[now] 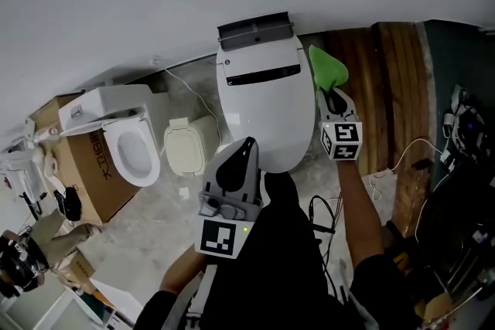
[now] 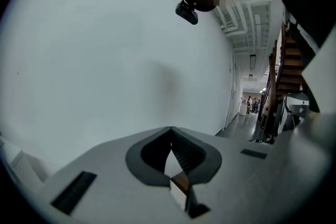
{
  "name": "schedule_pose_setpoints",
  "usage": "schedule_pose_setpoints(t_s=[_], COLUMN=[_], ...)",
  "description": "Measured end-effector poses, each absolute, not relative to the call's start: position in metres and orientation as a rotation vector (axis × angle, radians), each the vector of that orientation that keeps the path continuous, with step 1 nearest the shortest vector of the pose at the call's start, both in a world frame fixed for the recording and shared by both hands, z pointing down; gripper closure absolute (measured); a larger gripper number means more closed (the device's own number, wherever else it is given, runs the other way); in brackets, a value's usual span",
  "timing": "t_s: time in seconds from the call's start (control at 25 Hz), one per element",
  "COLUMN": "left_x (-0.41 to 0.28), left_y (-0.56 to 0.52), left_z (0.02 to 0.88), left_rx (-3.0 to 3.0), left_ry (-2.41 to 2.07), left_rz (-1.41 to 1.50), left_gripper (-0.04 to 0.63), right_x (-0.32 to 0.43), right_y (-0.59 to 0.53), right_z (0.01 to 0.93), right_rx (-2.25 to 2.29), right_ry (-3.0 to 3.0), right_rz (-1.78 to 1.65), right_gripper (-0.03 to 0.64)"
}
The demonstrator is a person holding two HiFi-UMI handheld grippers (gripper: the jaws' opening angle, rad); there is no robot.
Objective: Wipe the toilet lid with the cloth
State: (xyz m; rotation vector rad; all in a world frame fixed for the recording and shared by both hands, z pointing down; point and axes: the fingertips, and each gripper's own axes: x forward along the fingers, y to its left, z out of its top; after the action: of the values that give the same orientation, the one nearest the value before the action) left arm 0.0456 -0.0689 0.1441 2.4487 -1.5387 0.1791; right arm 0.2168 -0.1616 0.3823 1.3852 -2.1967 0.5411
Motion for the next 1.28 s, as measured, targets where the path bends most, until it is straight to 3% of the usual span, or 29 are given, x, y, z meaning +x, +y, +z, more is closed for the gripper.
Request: schedule_pose_setpoints(t_s=[0.72,1.28], left_x=[0.038,0.030], left_y=[-0.116,-0.126], left_z=[0.244,0.273], left_rx=[2.350,2.307], left_ry=[-1.512,-1.526], left_rz=[0.220,0.233], left_gripper=[0.597,0.597], right_x=[0.226,0.217], right_y=[-0.254,-0.277], right_z=[0.608,0.676], right_rx=[1.130,0.884], right_ry=[-1.939,-1.850], right_rz=[0.529,0.315], right_gripper=[0.546,0.547])
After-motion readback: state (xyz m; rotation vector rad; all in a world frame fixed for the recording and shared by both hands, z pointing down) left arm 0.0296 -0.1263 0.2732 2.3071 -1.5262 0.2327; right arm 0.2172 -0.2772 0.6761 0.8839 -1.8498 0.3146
